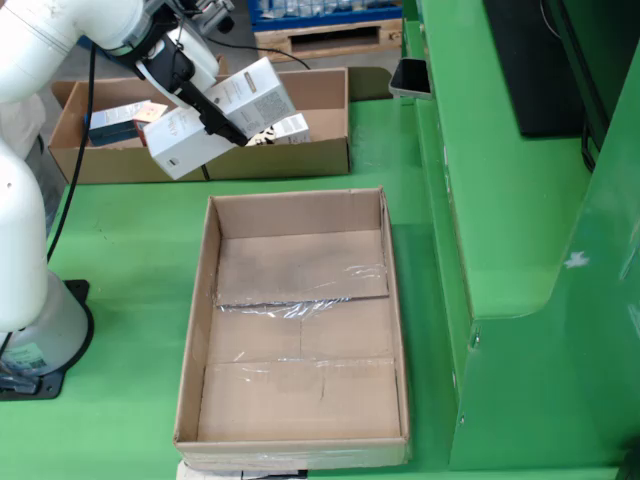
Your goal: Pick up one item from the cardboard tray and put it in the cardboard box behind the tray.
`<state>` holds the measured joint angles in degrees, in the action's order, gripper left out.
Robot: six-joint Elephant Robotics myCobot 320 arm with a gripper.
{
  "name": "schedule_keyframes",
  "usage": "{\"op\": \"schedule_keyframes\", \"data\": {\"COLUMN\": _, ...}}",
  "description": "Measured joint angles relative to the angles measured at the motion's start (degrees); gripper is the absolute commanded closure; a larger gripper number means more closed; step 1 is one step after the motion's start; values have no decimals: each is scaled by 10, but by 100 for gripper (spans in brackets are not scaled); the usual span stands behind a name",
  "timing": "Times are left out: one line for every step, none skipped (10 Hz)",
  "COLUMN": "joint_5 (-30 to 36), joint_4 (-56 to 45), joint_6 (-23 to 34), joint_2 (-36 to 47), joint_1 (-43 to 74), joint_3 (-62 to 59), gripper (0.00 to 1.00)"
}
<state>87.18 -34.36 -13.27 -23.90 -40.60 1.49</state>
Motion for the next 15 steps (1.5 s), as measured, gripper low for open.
{"op": "schedule_keyframes", "data": {"joint_5": -11, "joint_4": -22, "joint_6": -11, "joint_2": 21, "joint_1": -25, "joint_3": 0, "gripper": 100}}
{"op": "schedule_keyframes", "data": {"joint_5": -7, "joint_4": -33, "joint_6": -11, "joint_2": 31, "joint_1": -42, "joint_3": -2, "gripper": 100}}
{"op": "schedule_keyframes", "data": {"joint_5": -8, "joint_4": -37, "joint_6": -12, "joint_2": 31, "joint_1": -45, "joint_3": -2, "gripper": 100}}
{"op": "schedule_keyframes", "data": {"joint_5": -15, "joint_4": -57, "joint_6": -24, "joint_2": 52, "joint_1": -68, "joint_3": -2, "gripper": 100}}
{"op": "schedule_keyframes", "data": {"joint_5": -16, "joint_4": -69, "joint_6": -29, "joint_2": 67, "joint_1": -82, "joint_3": -3, "gripper": 100}}
{"op": "schedule_keyframes", "data": {"joint_5": -24, "joint_4": -88, "joint_6": -36, "joint_2": 78, "joint_1": -98, "joint_3": -3, "gripper": 100}}
{"op": "schedule_keyframes", "data": {"joint_5": -25, "joint_4": -109, "joint_6": -47, "joint_2": 93, "joint_1": -125, "joint_3": -3, "gripper": 100}}
{"op": "schedule_keyframes", "data": {"joint_5": -31, "joint_4": -120, "joint_6": -56, "joint_2": 102, "joint_1": -141, "joint_3": -3, "gripper": 100}}
{"op": "schedule_keyframes", "data": {"joint_5": -35, "joint_4": -136, "joint_6": -66, "joint_2": 118, "joint_1": -163, "joint_3": -3, "gripper": 100}}
{"op": "schedule_keyframes", "data": {"joint_5": -39, "joint_4": -158, "joint_6": -76, "joint_2": 138, "joint_1": -191, "joint_3": -3, "gripper": 100}}
{"op": "schedule_keyframes", "data": {"joint_5": -41, "joint_4": -169, "joint_6": -83, "joint_2": 141, "joint_1": -200, "joint_3": -4, "gripper": 100}}
{"op": "schedule_keyframes", "data": {"joint_5": -47, "joint_4": -180, "joint_6": -90, "joint_2": 152, "joint_1": -218, "joint_3": -3, "gripper": 100}}
{"op": "schedule_keyframes", "data": {"joint_5": -49, "joint_4": -195, "joint_6": -98, "joint_2": 156, "joint_1": -241, "joint_3": -4, "gripper": 100}}
{"op": "schedule_keyframes", "data": {"joint_5": -57, "joint_4": -214, "joint_6": -111, "joint_2": 162, "joint_1": -261, "joint_3": -4, "gripper": 100}}
{"op": "schedule_keyframes", "data": {"joint_5": -59, "joint_4": -228, "joint_6": -117, "joint_2": 165, "joint_1": -281, "joint_3": -4, "gripper": 100}}
